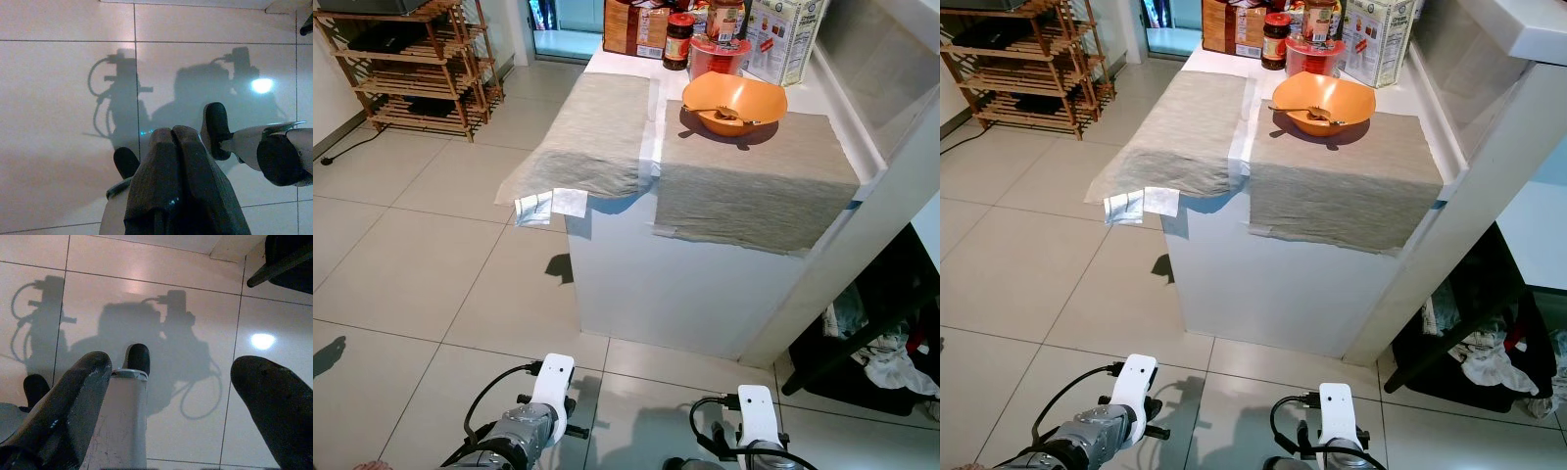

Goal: Setting the table

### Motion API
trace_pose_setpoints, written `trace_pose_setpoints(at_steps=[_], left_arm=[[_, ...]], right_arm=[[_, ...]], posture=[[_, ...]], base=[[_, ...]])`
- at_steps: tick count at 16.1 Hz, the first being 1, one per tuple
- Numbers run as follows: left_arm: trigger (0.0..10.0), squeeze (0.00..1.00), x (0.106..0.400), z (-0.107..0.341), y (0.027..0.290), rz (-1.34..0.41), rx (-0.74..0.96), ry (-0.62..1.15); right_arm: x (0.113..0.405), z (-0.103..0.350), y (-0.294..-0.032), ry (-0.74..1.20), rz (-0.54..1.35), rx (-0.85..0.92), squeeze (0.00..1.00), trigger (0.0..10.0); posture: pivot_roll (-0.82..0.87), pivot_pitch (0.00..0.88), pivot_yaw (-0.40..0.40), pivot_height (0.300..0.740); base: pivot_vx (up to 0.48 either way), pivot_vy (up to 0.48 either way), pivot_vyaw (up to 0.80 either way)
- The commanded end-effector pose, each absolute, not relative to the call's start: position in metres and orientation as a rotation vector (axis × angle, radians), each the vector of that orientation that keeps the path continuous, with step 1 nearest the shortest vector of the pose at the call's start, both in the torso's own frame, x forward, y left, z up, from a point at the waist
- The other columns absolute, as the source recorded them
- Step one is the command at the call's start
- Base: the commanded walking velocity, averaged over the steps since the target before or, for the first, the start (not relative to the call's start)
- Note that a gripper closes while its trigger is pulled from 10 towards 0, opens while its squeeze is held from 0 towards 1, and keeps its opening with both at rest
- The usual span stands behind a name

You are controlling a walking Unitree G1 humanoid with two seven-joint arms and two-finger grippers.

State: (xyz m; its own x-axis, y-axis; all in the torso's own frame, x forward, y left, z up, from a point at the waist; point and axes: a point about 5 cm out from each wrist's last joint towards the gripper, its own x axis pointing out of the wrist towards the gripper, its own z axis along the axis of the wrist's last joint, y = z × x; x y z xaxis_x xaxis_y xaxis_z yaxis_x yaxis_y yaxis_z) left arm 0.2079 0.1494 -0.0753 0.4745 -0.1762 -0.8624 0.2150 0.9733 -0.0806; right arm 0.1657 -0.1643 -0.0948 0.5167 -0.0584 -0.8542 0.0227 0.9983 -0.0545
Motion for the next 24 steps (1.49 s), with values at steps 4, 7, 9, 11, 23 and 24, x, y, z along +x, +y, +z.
trace_pose_setpoints(at_steps=[4,7,9,11,23,24], left_arm=[[0.0,0.0,0.208,-0.075,0.149,-0.257,0.066,1.05],[0.0,0.0,0.207,-0.076,0.149,-0.26,0.071,1.051],[0.0,0.0,0.207,-0.076,0.149,-0.264,0.077,1.051],[0.0,0.0,0.207,-0.076,0.149,-0.266,0.082,1.052],[10.0,0.0,0.225,-0.065,0.146,-0.33,0.124,0.97],[10.0,0.0,0.233,-0.059,0.143,-0.349,0.122,0.931]], right_arm=[[0.163,-0.096,-0.165,1.039,-0.039,-0.055,0.0,10.0],[0.163,-0.096,-0.165,1.041,-0.036,-0.061,0.0,10.0],[0.162,-0.096,-0.165,1.04,-0.036,-0.07,0.0,10.0],[0.162,-0.096,-0.165,1.041,-0.033,-0.072,0.0,10.0],[0.165,-0.095,-0.165,1.019,-0.02,-0.082,0.0,10.0],[0.166,-0.094,-0.165,1.005,-0.026,-0.071,0.0,10.0]], posture=[[-0.06,0.0,-0.019,0.74],[-0.06,0.0,-0.019,0.74],[-0.06,0.0,-0.019,0.74],[-0.06,0.0,-0.02,0.74],[-0.06,0.0,-0.03,0.74],[-0.06,0.0,-0.031,0.74]], base=[[0.0,0.0,0.0],[0.0,0.0,0.0],[0.0,0.0,0.0],[0.0,0.0,0.0],[0.0,0.0,0.0],[0.0,0.0,0.0]])
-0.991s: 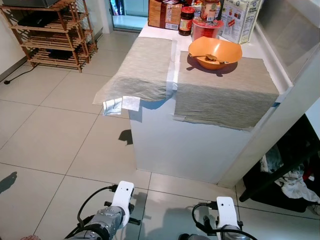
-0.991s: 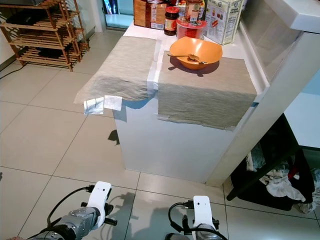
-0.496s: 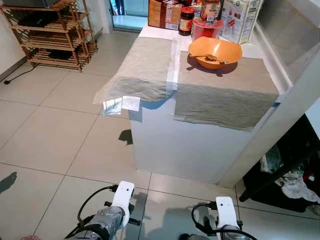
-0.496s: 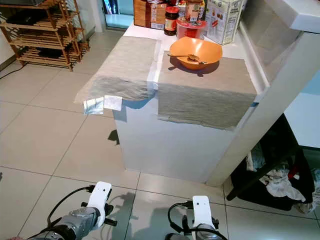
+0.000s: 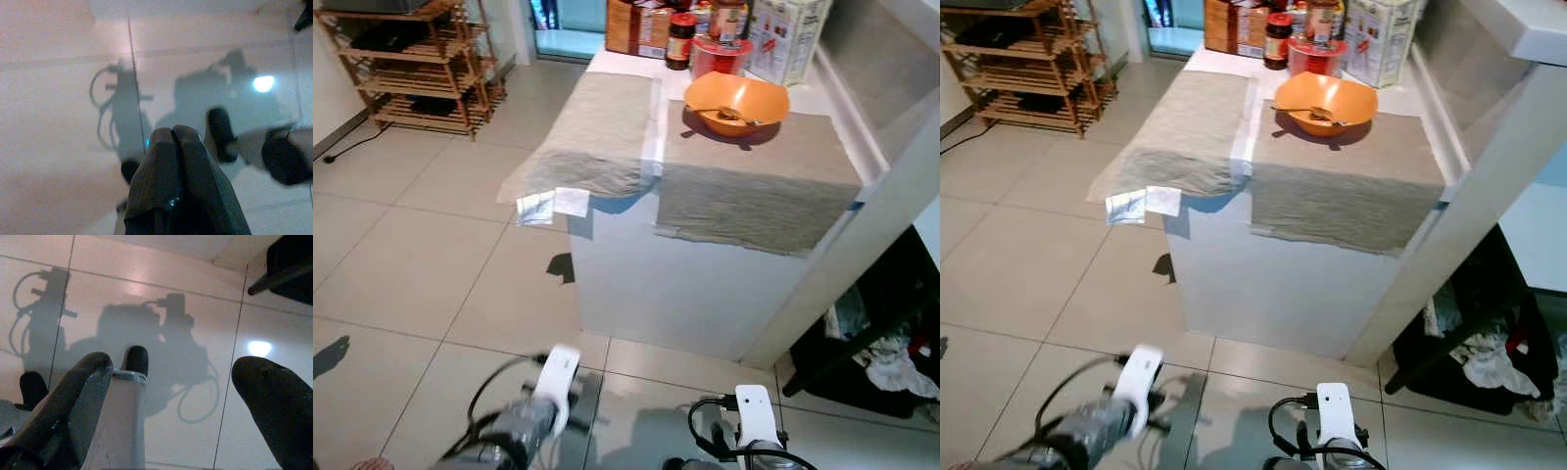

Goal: Setting the table

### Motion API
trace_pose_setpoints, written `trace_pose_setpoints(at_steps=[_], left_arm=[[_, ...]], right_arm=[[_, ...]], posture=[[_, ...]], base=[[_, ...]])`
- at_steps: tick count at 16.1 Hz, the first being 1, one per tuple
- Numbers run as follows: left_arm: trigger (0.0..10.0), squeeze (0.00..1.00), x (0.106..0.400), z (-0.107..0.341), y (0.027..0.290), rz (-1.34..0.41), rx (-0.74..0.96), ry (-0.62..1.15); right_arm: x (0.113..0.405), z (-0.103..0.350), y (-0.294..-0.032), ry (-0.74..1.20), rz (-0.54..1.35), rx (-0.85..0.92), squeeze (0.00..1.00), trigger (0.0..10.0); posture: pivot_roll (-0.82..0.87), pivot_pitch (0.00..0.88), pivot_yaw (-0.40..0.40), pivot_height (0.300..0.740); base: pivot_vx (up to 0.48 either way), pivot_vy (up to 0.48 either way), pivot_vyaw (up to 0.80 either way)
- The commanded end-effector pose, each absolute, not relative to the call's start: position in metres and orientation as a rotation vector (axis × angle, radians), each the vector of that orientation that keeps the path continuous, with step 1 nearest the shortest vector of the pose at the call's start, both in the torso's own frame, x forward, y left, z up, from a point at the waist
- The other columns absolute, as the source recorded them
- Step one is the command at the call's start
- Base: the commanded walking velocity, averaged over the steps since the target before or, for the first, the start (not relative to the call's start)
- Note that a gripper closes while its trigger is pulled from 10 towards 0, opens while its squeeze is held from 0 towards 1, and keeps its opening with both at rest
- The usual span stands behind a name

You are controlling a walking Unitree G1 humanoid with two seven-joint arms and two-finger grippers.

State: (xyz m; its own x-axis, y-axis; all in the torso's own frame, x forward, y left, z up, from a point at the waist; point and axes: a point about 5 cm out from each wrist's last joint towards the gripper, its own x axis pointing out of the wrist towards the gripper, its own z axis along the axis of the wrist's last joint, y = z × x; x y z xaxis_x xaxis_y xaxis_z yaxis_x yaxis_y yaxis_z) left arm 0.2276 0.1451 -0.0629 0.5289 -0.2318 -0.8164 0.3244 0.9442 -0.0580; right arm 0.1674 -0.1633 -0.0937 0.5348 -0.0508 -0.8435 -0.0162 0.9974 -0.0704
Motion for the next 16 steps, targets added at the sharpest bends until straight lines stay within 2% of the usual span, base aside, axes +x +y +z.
trace_pose_setpoints(at_steps=[1,4,6,7,8,9,10,12,16], left_arm=[[10.0,0.0,0.244,-0.052,0.141,-0.365,0.116,0.884],[10.0,0.0,0.289,-0.012,0.135,-0.409,0.05,0.691],[10.0,0.0,0.302,0.003,0.131,-0.426,0.042,0.612],[10.0,0.0,0.315,0.02,0.129,-0.442,0.037,0.512],[10.0,0.0,0.324,0.035,0.129,-0.444,0.025,0.442],[10.0,0.0,0.331,0.049,0.129,-0.448,0.013,0.383],[10.0,0.0,0.336,0.061,0.13,-0.445,0.008,0.328],[10.0,0.0,0.34,0.092,0.131,-0.429,-0.022,0.209],[10.0,0.0,0.327,0.126,0.137,-0.354,-0.059,0.099]], right_arm=[[0.167,-0.093,-0.165,0.988,-0.032,-0.061,0.0,10.0],[0.173,-0.089,-0.164,0.919,-0.034,-0.038,0.0,10.0],[0.176,-0.087,-0.164,0.887,-0.03,-0.045,0.0,10.0],[0.178,-0.085,-0.164,0.85,-0.028,-0.046,0.0,10.0],[0.198,-0.072,-0.174,0.731,-0.032,-0.059,0.0,10.0],[0.24,-0.029,-0.198,0.451,-0.031,-0.076,0.0,10.0],[0.254,-0.003,-0.207,0.314,-0.031,-0.103,0.0,10.0],[0.259,0.04,-0.205,0.131,-0.064,-0.11,0.0,10.0],[0.248,0.085,-0.199,-0.011,-0.059,-0.105,0.0,10.0]], posture=[[-0.06,0.0,-0.03,0.74],[-0.06,0.0,-0.028,0.74],[-0.06,0.0,-0.027,0.74],[-0.06,0.0,-0.024,0.74],[-0.06,0.0,-0.022,0.74],[-0.06,0.0,-0.022,0.74],[-0.05,0.0,-0.022,0.74],[-0.05,0.0,-0.023,0.74],[-0.05,0.0,-0.032,0.74]], base=[[0.0,0.0,0.0],[0.0,0.0,0.0],[0.0,0.0,0.0],[0.0,0.0,0.0],[0.0,0.0,0.0],[0.0,0.0,0.0],[0.0,0.0,0.0],[0.0,0.0,0.0],[0.0,0.0,0.0]])
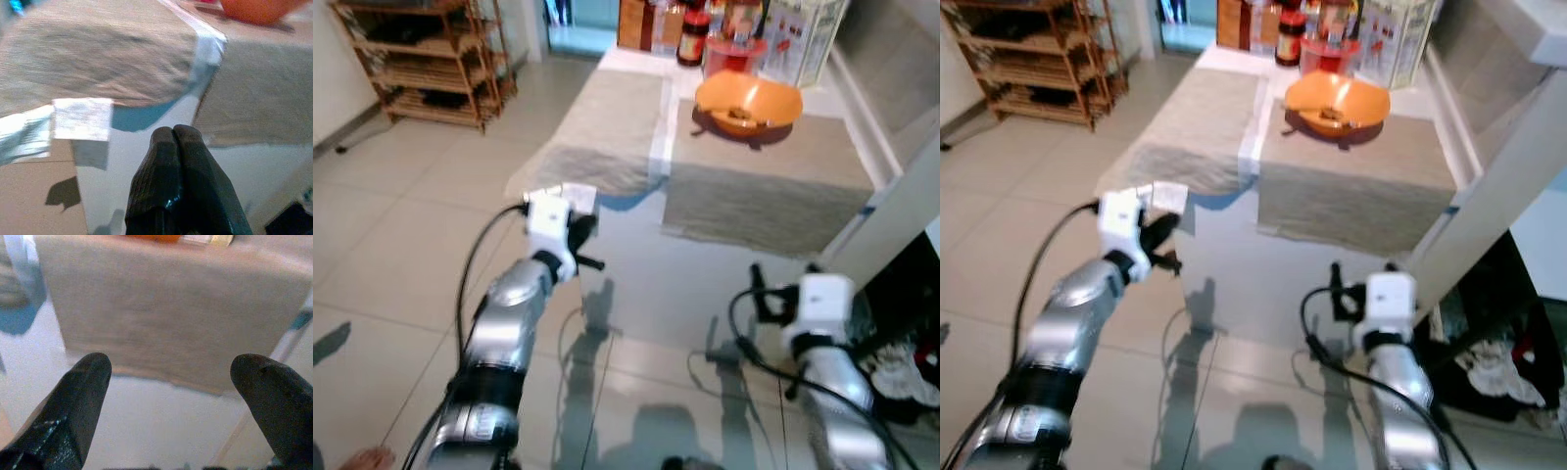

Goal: Setting the table

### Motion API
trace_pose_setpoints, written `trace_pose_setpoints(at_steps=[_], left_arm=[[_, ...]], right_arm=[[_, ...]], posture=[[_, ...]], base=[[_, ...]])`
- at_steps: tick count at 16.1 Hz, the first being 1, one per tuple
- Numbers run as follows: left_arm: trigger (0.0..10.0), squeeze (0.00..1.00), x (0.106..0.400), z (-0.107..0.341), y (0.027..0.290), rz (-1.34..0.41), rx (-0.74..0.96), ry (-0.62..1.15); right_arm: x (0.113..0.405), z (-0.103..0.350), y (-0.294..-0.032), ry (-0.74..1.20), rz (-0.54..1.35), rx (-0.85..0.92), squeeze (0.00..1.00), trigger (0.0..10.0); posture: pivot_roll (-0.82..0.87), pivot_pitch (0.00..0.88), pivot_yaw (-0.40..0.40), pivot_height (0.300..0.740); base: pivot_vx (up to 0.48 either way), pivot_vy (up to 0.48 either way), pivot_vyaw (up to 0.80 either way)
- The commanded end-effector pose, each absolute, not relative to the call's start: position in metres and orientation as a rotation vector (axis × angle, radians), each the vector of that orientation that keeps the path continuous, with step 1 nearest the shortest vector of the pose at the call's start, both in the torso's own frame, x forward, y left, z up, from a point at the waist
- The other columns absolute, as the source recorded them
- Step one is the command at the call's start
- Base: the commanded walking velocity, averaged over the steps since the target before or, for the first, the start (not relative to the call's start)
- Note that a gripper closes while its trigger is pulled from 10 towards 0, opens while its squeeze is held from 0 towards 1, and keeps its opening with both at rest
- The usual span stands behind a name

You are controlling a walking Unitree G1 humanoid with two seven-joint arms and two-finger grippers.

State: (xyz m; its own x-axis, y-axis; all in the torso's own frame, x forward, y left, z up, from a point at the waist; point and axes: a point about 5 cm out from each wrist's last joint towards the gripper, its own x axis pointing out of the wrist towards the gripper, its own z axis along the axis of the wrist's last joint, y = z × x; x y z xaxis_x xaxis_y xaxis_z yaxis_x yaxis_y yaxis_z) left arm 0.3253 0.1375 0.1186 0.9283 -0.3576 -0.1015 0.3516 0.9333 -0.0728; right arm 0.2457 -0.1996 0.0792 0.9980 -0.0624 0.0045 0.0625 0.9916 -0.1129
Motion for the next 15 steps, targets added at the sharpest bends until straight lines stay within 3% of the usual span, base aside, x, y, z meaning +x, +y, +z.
trace_pose_setpoints(at_steps=[1,5,6,15], left_arm=[[10.0,0.0,0.324,0.13,0.139,-0.334,-0.063,0.094],[10.0,0.0,0.304,0.149,0.136,-0.301,-0.058,0.058],[10.0,1.0,0.304,0.148,0.137,-0.278,-0.051,0.065],[10.0,1.0,0.305,0.14,0.14,-0.29,-0.037,0.123]], right_arm=[[0.243,0.09,-0.199,-0.011,-0.058,-0.103,0.0,10.0],[0.225,0.112,-0.193,-0.025,-0.088,-0.103,0.0,10.0],[0.226,0.113,-0.192,-0.017,-0.098,-0.092,0.0,10.0],[0.233,0.117,-0.183,0.025,-0.066,-0.042,0.0,10.0]], posture=[[-0.04,0.0,-0.034,0.74],[-0.04,0.0,-0.04,0.74],[-0.04,0.0,-0.04,0.74],[-0.04,0.0,-0.042,0.74]], base=[[0.0,0.0,0.0],[0.0,0.0,0.0],[0.0,0.0,0.0],[0.0,0.0,0.0]])
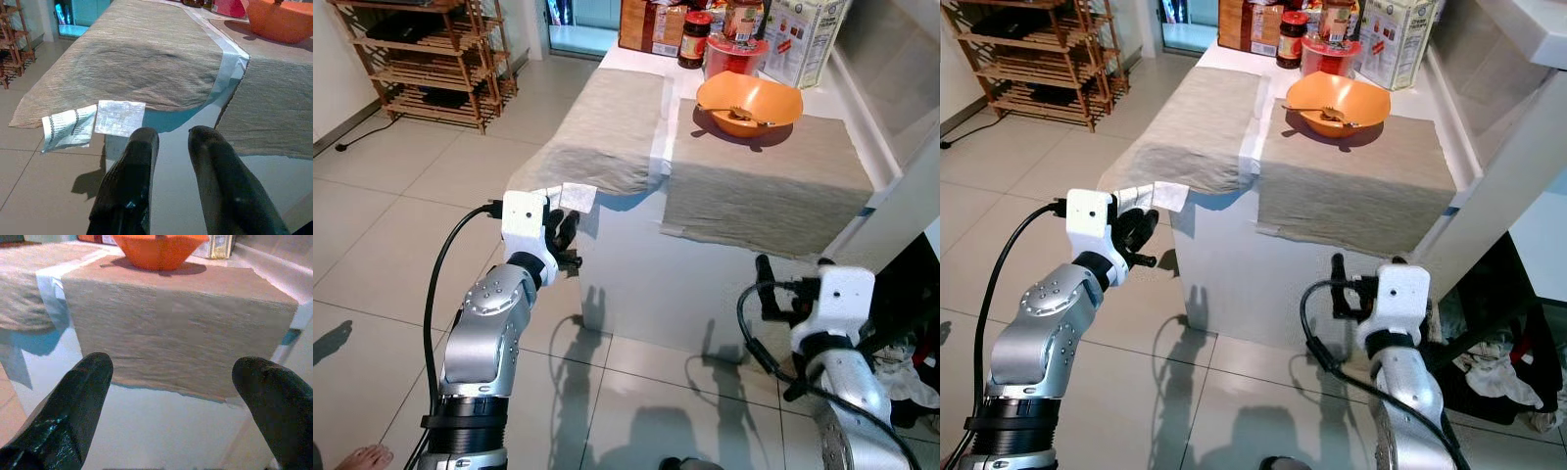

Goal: Setting the table

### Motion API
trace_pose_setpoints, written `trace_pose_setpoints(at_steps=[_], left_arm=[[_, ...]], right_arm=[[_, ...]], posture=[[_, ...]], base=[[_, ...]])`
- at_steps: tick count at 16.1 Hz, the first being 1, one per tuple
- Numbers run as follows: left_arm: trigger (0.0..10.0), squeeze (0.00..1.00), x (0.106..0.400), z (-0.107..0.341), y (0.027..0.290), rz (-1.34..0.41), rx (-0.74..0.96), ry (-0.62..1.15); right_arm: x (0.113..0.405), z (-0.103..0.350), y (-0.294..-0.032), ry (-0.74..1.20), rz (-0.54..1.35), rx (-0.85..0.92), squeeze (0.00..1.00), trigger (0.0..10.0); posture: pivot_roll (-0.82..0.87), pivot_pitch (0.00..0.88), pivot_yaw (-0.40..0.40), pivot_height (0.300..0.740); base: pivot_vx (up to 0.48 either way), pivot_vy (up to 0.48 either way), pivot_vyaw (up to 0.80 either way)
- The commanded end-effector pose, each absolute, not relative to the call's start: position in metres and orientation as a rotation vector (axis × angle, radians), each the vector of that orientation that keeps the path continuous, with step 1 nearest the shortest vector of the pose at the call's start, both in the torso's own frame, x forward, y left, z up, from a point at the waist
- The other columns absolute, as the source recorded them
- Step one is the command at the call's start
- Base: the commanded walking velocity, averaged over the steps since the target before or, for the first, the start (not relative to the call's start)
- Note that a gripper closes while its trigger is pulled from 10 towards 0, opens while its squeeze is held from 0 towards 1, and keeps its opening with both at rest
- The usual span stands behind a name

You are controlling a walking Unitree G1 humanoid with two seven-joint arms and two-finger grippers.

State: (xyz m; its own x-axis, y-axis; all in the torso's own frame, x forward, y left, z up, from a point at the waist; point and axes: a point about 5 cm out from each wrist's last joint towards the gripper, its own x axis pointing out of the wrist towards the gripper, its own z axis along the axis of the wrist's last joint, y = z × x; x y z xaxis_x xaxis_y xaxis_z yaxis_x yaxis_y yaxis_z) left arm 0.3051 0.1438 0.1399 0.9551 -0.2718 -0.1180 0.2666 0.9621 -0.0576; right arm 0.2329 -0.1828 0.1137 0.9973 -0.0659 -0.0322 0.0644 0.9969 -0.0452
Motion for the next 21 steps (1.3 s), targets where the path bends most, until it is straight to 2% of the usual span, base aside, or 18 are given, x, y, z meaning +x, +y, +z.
trace_pose_setpoints(at_steps=[1,6,12,21], left_arm=[[10.0,1.0,0.307,0.142,0.14,-0.296,-0.034,0.116],[10.0,1.0,0.308,0.144,0.139,-0.32,-0.041,0.109],[10.0,1.0,0.312,0.147,0.134,-0.34,-0.024,0.093],[10.0,1.0,0.315,0.146,0.135,-0.325,-0.027,0.093]], right_arm=[[0.235,0.118,-0.182,0.024,-0.059,-0.04,0.0,10.0],[0.24,0.117,-0.176,0.035,-0.035,-0.035,0.0,10.0],[0.247,0.119,-0.175,0.027,-0.02,-0.038,0.0,10.0],[0.257,0.118,-0.17,0.023,0.013,-0.051,0.0,10.0]], posture=[[-0.03,0.0,-0.041,0.74],[-0.03,0.0,-0.037,0.74],[-0.04,0.0,-0.031,0.74],[-0.04,0.0,-0.033,0.74]], base=[[0.0,0.0,0.0],[0.0,0.0,0.0],[0.0,0.0,-0.68],[0.0,0.0,0.0]])
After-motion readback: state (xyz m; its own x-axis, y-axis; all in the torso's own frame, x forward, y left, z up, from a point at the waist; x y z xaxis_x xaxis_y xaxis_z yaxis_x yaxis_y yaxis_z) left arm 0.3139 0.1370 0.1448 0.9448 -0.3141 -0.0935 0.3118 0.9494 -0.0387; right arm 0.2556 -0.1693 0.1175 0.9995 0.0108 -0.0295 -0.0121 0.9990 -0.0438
